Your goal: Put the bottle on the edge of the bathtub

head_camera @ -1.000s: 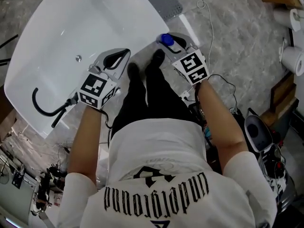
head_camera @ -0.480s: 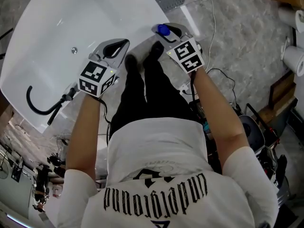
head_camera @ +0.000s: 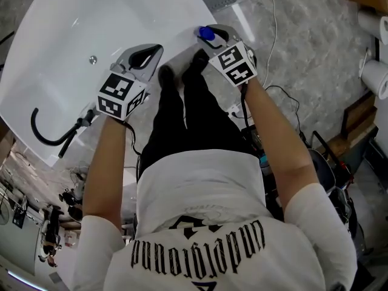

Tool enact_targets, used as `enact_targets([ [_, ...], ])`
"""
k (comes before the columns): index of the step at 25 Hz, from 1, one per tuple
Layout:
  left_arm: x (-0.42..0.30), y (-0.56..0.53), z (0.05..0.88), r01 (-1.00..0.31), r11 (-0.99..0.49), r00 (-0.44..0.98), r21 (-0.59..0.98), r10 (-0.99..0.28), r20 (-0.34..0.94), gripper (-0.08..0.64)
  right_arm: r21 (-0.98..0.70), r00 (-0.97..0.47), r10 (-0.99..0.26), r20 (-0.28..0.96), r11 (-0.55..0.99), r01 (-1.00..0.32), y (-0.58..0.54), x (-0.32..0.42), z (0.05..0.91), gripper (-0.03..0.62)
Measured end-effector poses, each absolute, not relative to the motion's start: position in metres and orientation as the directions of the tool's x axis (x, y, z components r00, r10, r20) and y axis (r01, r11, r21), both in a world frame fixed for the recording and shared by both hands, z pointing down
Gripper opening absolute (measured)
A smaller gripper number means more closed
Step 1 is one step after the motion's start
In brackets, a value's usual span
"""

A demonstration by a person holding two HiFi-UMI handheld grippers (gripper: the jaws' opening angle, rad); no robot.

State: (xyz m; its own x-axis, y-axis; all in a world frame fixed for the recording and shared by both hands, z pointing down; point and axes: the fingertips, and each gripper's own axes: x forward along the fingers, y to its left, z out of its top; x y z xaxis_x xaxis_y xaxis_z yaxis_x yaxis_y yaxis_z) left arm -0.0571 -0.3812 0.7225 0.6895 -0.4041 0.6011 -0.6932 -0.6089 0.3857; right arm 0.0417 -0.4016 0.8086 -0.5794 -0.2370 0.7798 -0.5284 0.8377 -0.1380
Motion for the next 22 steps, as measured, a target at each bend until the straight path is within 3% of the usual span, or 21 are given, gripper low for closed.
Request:
enact_targets([
  [12,-0.0603,-0.3818,0.7234,-0.681,-0.617,0.700,0.394,-0.392,0.597,0.008,-0.121,-0.573,-0.248,0.781,0.840,-0.529,-0.4025,0.0383,0.8091,0.156],
  [22,-0.0622,-0.3740,0.7212,-0.664,-0.632,0.715,0.399,-0.380,0.587,0.008,-0.124,-0.562,-0.257,0.787,0.826,-0.551,-0.3964,0.0355,0.8103,0.199],
])
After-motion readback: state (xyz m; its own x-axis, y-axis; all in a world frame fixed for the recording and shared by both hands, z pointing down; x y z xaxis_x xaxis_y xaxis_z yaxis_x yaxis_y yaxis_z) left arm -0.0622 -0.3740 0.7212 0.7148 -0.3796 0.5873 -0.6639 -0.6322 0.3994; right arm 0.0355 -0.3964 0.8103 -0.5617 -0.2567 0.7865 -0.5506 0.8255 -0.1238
